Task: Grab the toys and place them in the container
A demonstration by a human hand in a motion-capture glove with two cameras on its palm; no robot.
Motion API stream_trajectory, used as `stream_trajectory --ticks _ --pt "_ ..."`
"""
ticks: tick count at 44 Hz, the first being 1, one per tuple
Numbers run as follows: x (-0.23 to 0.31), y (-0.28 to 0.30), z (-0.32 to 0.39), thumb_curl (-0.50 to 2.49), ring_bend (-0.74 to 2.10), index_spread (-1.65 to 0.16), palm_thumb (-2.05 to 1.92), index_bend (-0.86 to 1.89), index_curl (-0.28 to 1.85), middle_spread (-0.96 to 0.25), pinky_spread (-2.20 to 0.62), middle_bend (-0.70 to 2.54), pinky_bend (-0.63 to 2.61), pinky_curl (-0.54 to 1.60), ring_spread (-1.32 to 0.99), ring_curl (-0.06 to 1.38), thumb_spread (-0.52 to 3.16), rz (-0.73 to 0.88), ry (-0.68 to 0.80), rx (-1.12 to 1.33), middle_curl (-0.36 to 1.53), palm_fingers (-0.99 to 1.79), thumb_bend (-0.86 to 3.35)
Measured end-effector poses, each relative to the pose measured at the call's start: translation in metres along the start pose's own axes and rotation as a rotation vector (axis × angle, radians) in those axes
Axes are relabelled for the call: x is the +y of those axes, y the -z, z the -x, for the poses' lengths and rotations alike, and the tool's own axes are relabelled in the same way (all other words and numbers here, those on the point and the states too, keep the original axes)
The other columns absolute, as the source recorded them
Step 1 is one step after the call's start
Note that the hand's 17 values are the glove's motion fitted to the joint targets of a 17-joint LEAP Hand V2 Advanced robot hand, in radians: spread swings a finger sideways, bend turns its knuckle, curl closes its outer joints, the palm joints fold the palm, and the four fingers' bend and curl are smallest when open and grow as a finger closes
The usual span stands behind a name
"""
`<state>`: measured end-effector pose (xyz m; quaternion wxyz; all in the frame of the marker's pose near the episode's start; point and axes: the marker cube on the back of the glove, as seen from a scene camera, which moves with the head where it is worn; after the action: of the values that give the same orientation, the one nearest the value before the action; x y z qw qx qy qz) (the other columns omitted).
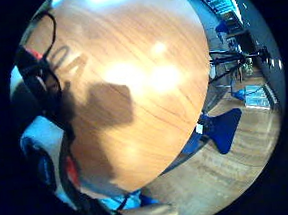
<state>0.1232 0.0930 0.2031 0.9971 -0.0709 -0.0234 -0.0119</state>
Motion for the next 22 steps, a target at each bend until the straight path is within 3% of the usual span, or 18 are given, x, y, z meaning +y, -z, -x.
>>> stream_trajectory --ticks 5,12,17,22 --pt "0.0 0.017 -0.001 0.57 1.26 -0.34 0.71 0.16 0.08 -0.27 -0.4 0.51 1.32 0.38 -0.39 0.53 1.09 0.008 0.0 0.025 0.48 0.91 0.26" --pt "0.002 0.079 -0.013 0.62 1.24 -0.35 0.72 0.17 0.08 -0.33 -0.41 0.52 1.29 0.39 -0.41 0.54 0.98 -0.052 0.213 0.036 0.52 0.94 0.23" --pt "-0.015 0.138 -0.022 0.66 1.22 -0.35 0.73 0.17 0.09 -0.36 -0.41 0.52 1.26 0.4 -0.42 0.53 0.9 -0.168 0.102 0.15 0.55 0.94 0.21" --pt "-0.008 0.187 0.03 0.7 1.21 -0.36 0.74 0.17 0.09 -0.39 -0.42 0.51 1.24 0.41 -0.42 0.54 0.85 -0.217 0.232 0.012 0.57 0.95 0.19"
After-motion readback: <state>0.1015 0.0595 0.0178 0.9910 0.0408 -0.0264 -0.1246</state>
